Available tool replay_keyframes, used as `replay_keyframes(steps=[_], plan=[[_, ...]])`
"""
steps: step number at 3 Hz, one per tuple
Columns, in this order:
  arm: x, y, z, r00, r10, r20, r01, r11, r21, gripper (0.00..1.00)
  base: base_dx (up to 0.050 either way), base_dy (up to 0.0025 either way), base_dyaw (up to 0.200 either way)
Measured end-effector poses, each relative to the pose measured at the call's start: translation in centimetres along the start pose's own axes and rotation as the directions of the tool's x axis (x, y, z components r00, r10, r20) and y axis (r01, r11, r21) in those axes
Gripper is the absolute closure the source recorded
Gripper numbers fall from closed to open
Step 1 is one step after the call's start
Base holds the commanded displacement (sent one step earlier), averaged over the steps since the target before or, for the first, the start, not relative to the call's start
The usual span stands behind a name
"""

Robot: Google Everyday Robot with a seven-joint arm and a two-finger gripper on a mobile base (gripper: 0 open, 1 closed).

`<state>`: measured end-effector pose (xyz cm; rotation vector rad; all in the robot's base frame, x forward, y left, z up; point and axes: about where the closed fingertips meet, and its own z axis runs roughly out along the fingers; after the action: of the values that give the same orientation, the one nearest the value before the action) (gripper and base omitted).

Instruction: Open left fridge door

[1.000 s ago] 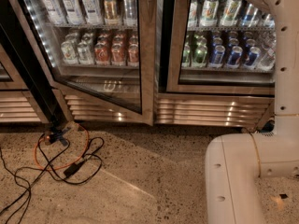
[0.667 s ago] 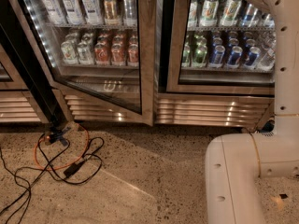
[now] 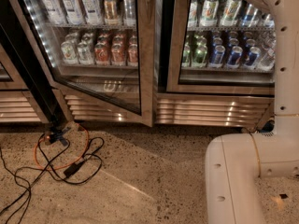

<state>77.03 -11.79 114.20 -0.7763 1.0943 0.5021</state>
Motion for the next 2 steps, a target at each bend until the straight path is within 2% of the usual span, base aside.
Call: replay_keyframes(steps=[2], plan=[[0.0, 0.0, 0.0, 1.0, 0.0, 0.0, 0.0, 1.0, 0.0, 0.89, 0.0, 0.0, 0.0]])
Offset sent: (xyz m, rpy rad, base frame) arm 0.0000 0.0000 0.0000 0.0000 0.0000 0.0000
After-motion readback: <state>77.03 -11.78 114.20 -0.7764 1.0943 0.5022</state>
